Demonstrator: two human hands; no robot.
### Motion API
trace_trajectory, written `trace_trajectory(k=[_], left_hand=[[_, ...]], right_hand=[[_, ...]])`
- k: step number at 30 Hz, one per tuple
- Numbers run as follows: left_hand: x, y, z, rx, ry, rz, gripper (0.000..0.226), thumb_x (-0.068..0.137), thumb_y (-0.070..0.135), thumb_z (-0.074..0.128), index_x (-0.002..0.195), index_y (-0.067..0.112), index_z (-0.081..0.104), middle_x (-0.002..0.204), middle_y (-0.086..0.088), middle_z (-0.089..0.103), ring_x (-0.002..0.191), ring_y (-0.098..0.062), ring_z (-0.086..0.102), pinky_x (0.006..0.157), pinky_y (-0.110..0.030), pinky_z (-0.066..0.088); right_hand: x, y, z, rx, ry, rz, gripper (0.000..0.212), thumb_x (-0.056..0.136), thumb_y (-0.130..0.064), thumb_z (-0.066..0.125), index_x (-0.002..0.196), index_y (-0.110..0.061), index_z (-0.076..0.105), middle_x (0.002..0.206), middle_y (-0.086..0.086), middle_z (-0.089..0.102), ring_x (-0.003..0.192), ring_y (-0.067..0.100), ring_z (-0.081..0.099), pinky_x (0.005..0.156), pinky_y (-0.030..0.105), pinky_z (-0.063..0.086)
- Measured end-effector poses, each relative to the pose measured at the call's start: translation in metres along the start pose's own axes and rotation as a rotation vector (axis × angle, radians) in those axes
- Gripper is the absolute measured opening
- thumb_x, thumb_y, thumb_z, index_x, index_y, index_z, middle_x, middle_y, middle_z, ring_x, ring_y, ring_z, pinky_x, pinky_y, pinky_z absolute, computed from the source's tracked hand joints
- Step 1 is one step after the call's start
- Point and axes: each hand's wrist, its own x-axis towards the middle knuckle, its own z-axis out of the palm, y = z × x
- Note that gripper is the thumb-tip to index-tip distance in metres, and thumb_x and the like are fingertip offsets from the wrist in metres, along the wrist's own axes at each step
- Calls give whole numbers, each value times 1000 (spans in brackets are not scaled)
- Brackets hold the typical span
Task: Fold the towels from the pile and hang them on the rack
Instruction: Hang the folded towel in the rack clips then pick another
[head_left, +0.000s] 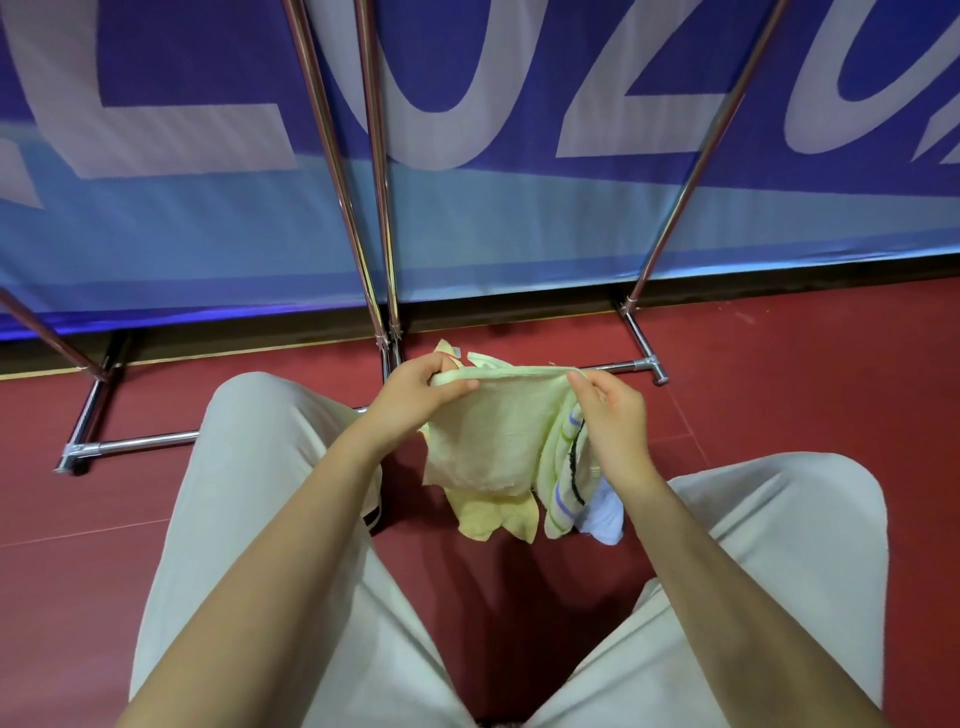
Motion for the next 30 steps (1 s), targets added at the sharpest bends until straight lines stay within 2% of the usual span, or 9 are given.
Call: trace_trajectory(k=[3,5,8,13,16,18,23,27,30], left_hand=[[1,-2,-1,-135,61,-55,12,87,18,71,81,13,61,78,6,60,65,-2,54,53,-9,41],[4,-7,-2,-175,103,-106,7,85,17,71,90,15,67,87,3,66,77,-10,60,63,-15,48],[7,-16,-2,-6,155,-181,19,84,21,73,100,12,69,90,-2,67,80,-15,61,71,-27,50],[9,-21,-6,85,261,-290,26,80,29,77,75,10,61,67,1,59,62,-15,52,66,-29,44],[7,-18,-6,-213,229,-256,23,85,23,73,86,1,68,78,-4,66,72,-18,60,69,-31,48],[4,-11,-3,-394,196,-193,18,92,19,64,94,3,71,84,-6,68,75,-19,62,67,-27,50],[0,0,2,-582,169,-132,28,97,27,54,110,8,70,86,-2,68,68,-9,62,54,-17,47],[0,-1,6,-611,191,-111,26,97,31,54,114,19,70,109,-3,73,98,-18,68,77,-27,51],[-1,-2,14,-580,253,-83,22,97,28,54,105,22,73,109,-5,73,105,-25,67,84,-34,53]], right_hand=[[2,0,-3,29,34,-3,20,93,-21,61,75,-15,68,60,-2,56,62,10,50,62,20,43],[2,-1,-3,50,35,-1,16,93,-19,61,81,-17,72,68,4,64,69,11,56,68,28,47],[-2,-2,1,35,10,-14,14,92,-17,61,85,-17,73,83,16,69,75,13,60,71,28,50],[-4,-3,4,60,20,-15,14,93,-14,61,86,-12,72,78,-2,69,72,3,61,68,15,48],[-3,-2,5,75,31,-13,14,93,-13,60,90,-7,72,79,-4,69,73,1,62,69,14,47],[-2,0,5,66,28,-9,15,93,-15,60,88,-8,72,77,-5,68,72,4,61,68,16,47],[-2,4,8,28,-15,24,24,94,-19,59,78,-3,64,64,7,51,62,13,46,61,24,40],[0,9,9,-20,-52,84,32,94,-21,57,73,3,52,61,4,42,60,13,38,58,26,35],[1,13,12,29,-65,195,16,94,-20,57,86,-9,66,77,-1,61,72,11,56,72,24,46]])
